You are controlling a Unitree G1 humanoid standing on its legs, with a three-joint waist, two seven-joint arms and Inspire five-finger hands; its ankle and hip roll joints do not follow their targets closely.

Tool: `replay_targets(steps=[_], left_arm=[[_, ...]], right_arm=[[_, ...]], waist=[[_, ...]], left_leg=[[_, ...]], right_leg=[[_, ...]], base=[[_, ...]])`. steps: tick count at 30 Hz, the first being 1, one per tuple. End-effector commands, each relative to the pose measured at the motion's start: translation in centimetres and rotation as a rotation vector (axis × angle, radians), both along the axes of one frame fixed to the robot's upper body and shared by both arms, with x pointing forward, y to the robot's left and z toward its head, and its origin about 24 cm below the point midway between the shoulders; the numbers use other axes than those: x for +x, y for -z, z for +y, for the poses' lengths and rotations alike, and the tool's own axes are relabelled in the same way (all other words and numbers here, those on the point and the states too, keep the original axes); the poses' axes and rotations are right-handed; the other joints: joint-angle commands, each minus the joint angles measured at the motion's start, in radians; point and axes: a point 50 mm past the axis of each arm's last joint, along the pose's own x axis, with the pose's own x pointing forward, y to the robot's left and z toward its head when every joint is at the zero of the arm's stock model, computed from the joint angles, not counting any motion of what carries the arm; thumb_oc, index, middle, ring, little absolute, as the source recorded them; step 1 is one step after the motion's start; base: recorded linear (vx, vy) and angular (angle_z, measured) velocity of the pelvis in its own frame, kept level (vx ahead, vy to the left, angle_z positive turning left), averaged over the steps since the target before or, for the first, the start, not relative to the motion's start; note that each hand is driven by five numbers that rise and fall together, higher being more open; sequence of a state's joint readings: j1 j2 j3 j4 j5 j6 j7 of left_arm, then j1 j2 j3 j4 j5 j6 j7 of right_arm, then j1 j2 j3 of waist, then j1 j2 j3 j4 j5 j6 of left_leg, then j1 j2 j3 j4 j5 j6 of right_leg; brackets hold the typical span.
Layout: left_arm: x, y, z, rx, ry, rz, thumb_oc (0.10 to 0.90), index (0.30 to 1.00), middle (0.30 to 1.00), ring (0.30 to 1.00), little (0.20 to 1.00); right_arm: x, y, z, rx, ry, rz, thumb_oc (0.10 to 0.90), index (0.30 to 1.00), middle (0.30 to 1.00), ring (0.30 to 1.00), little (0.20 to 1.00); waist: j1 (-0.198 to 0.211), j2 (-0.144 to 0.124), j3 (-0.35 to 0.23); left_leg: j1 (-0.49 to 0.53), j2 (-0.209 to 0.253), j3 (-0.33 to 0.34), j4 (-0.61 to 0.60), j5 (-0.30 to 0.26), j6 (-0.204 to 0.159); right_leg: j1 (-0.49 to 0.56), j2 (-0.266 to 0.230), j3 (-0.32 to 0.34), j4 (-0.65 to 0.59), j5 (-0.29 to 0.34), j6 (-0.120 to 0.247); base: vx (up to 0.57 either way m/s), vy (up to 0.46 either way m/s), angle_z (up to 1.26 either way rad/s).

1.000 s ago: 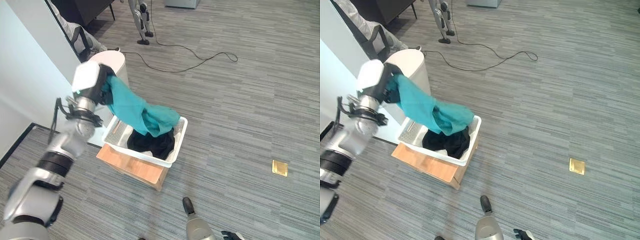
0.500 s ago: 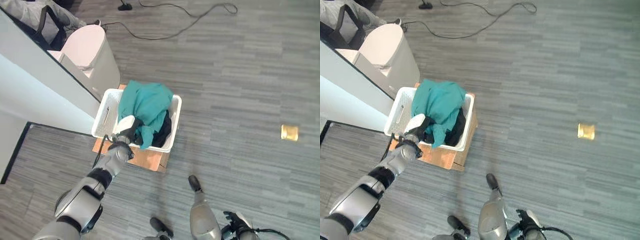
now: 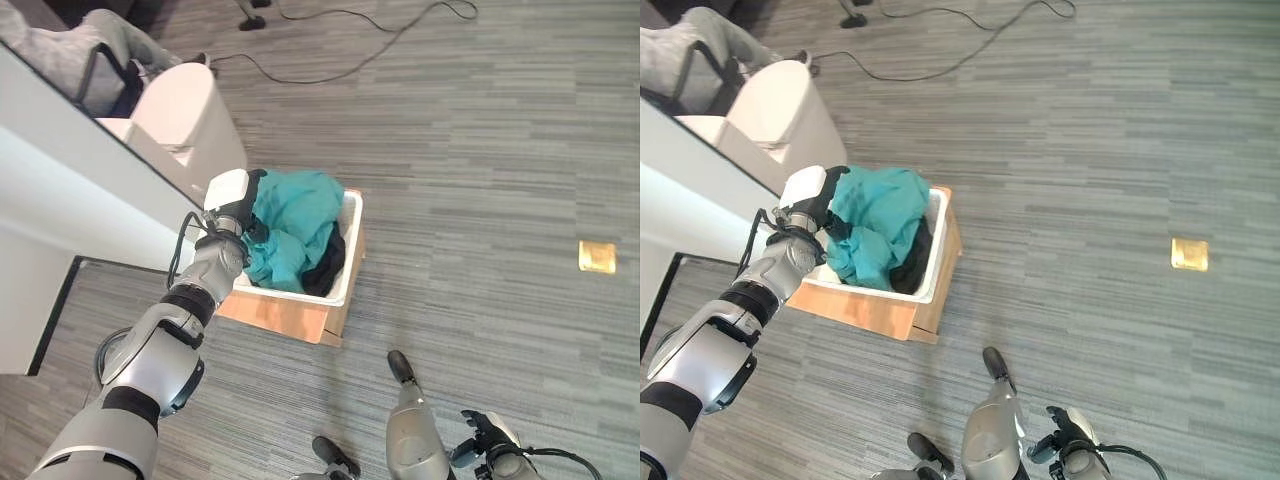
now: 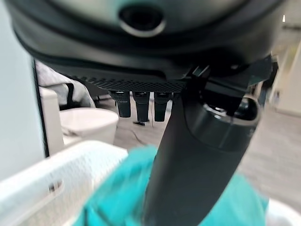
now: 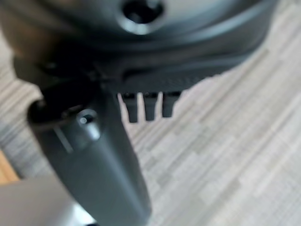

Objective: Pick up bed clothes into laundry basket.

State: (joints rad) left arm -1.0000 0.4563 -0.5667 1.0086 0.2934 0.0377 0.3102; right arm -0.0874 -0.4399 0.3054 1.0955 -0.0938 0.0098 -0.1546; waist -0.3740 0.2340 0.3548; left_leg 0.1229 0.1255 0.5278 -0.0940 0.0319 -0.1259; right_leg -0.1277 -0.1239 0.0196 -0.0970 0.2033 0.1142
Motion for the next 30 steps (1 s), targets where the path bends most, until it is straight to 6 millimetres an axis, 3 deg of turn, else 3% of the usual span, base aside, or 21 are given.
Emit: replay_targets(steps=[1,5,10,11,14,15,16,17,18,20,22,24,25,26,28,29,30], left_arm=[[-0.2,-4.1,4.4,-0.164,-0.027,-0.079,0.800,0.900,0.900,0.900,0.900],[-1.8,-5.1,4.1,-0.395,0.102,-0.182,0.800,0.900,0.900,0.900,0.900],[-1.9,-5.1,4.2,-0.395,0.100,-0.181,0.800,0.900,0.900,0.900,0.900],[-10.1,-1.5,8.3,-0.873,0.160,-0.364,0.800,0.900,0.900,0.900,0.900],[-13.5,0.6,10.4,-1.003,0.116,-0.393,0.800,0.900,0.900,0.900,0.900],[-14.9,2.0,10.8,-1.039,0.065,-0.401,0.800,0.900,0.900,0.900,0.900],[-16.8,3.3,12.3,-1.032,-0.057,-0.413,0.800,0.900,0.900,0.900,0.900],[-18.4,5.4,12.5,-1.036,-0.139,-0.393,0.800,0.900,0.900,0.900,0.900],[-18.5,5.4,12.6,-1.034,-0.140,-0.394,0.800,0.900,0.900,0.900,0.900],[-20.1,6.7,13.3,-1.019,-0.202,-0.350,0.800,0.900,0.900,0.900,0.900],[-21.2,7.5,13.5,-0.980,-0.240,-0.314,0.800,0.900,0.900,0.900,0.900],[-21.1,7.4,13.6,-0.987,-0.254,-0.332,0.800,0.900,0.900,0.900,0.900],[-20.9,7.8,13.7,-1.046,-0.289,-0.372,0.800,0.900,0.900,0.900,0.900],[-20.9,7.7,13.7,-1.046,-0.289,-0.374,0.800,0.900,0.900,0.900,0.900],[-20.6,7.4,13.4,-1.059,-0.266,-0.386,0.800,0.900,0.900,0.900,0.900],[-20.6,7.4,13.4,-1.059,-0.266,-0.386,0.800,0.900,0.900,0.900,0.900],[-19.9,6.7,13.0,-1.063,-0.219,-0.404,0.800,0.900,0.900,0.900,0.900]], right_arm=[[-3.6,1.5,0.1,0.021,0.024,0.131,0.800,0.900,0.900,0.900,0.900],[-3.7,1.6,0.2,0.042,0.062,0.131,0.800,0.900,0.900,0.900,0.900],[-3.6,1.6,0.2,0.042,0.060,0.132,0.800,0.900,0.900,0.900,0.900],[3.6,-6.2,-5.7,-0.084,0.116,-0.284,0.800,0.900,0.900,0.900,0.900],[7.3,-15.3,-10.3,-0.180,0.165,-0.631,0.800,0.900,0.900,0.900,0.900],[7.0,-13.2,-7.4,-0.144,0.125,-0.653,0.800,0.900,0.900,0.900,0.900],[8.7,-17.6,-4.9,-0.136,-0.001,-0.875,0.800,0.900,0.900,0.900,0.900],[7.8,-15.0,-2.2,-0.078,0.001,-0.891,0.800,0.900,0.900,0.900,0.900],[7.8,-15.0,-2.1,-0.078,0.001,-0.891,0.800,0.900,0.900,0.900,0.900],[8.8,-18.7,0.1,-0.065,-0.098,-1.083,0.800,0.900,0.900,0.900,0.900],[8.9,-22.0,2.2,-0.014,-0.139,-1.288,0.800,0.900,0.900,0.900,0.900],[9.2,-22.9,3.2,0.026,-0.154,-1.346,0.800,0.900,0.900,0.900,0.900],[9.6,-23.6,4.8,0.101,-0.175,-1.401,0.800,0.900,0.900,0.900,0.900],[9.6,-23.6,4.8,0.101,-0.176,-1.402,0.800,0.900,0.900,0.900,0.900],[9.7,-24.1,5.7,0.143,-0.221,-1.422,0.800,0.900,0.900,0.900,0.900],[9.7,-24.1,5.7,0.143,-0.221,-1.422,0.800,0.900,0.900,0.900,0.900],[10.2,-25.1,6.5,0.202,-0.278,-1.453,0.800,0.900,0.900,0.900,0.900]], waist=[[0.027,-0.062,-0.139],[0.076,-0.095,-0.161],[0.075,-0.094,-0.164],[0.157,-0.167,-0.196],[0.195,-0.201,-0.218],[0.202,-0.204,-0.217],[0.203,-0.210,-0.220],[0.223,-0.216,-0.219],[0.222,-0.218,-0.221],[0.252,-0.228,-0.216],[0.283,-0.238,-0.183],[0.288,-0.239,-0.163],[0.296,-0.231,-0.141],[0.297,-0.231,-0.143],[0.311,-0.219,-0.145],[0.310,-0.219,-0.146],[0.325,-0.230,-0.156]], left_leg=[[-0.037,0.070,-0.075,0.007,0.008,-0.036],[-0.024,0.075,-0.094,0.007,0.008,-0.035],[-0.029,0.076,-0.094,0.007,0.011,-0.035],[-0.002,0.088,-0.121,0.007,0.004,-0.036],[-0.001,0.091,-0.133,0.007,0.004,-0.034],[0.003,0.090,-0.135,0.007,-0.001,-0.029],[0.005,0.090,-0.136,0.007,-0.006,-0.026],[0.006,0.085,-0.153,0.007,-0.014,-0.014],[0.002,0.084,-0.153,0.007,-0.009,-0.013],[-0.003,0.077,-0.185,0.007,-0.014,-0.004],[-0.017,0.071,-0.229,0.007,-0.008,0.013],[-0.033,0.073,-0.250,0.007,0.007,0.016],[-0.070,0.068,-0.311,0.007,0.020,0.025],[-0.076,0.069,-0.311,0.007,0.025,0.025],[-0.134,0.043,-0.412,0.007,0.048,0.034],[-0.136,0.044,-0.413,0.007,0.048,0.034],[-0.165,0.005,-0.482,0.007,0.049,0.044]], right_leg=[[0.057,-0.038,-0.091,0.010,-0.138,0.053],[0.090,-0.035,-0.116,0.010,-0.145,0.048],[0.085,-0.034,-0.116,0.010,-0.142,0.047],[0.135,-0.032,-0.144,0.010,-0.157,0.043],[0.146,-0.035,-0.158,0.010,-0.154,0.044],[0.150,-0.038,-0.162,0.010,-0.153,0.045],[0.153,-0.041,-0.166,0.010,-0.153,0.046],[0.166,-0.045,-0.181,0.010,-0.153,0.046],[0.163,-0.045,-0.182,0.010,-0.148,0.044],[0.180,-0.041,-0.201,0.020,-0.161,0.041],[0.141,-0.041,-0.221,0.157,-0.192,0.040],[0.099,-0.037,-0.209,0.224,-0.198,0.051],[0.065,0.007,-0.102,0.316,-0.246,0.069],[0.058,0.009,-0.102,0.318,-0.242,0.067],[0.081,0.071,0.067,0.350,-0.322,0.040],[0.080,0.072,0.067,0.349,-0.321,0.040],[0.134,0.094,0.193,0.328,-0.371,0.003]], base=[[0.00,-0.023,0.10],[-0.02,-0.039,0.22],[0.00,0.000,0.11],[0.02,0.009,-0.17],[0.00,0.053,-0.13],[0.00,0.088,0.29],[-0.01,0.142,0.35],[-0.02,0.104,0.24],[-0.05,0.094,0.27],[-0.06,0.056,0.28],[-0.16,0.053,0.57],[-0.23,0.031,0.65],[-0.27,0.028,0.72],[-0.27,0.022,0.85],[-0.15,-0.022,1.02],[-0.05,-0.061,1.37],[-0.03,-0.111,1.86]])
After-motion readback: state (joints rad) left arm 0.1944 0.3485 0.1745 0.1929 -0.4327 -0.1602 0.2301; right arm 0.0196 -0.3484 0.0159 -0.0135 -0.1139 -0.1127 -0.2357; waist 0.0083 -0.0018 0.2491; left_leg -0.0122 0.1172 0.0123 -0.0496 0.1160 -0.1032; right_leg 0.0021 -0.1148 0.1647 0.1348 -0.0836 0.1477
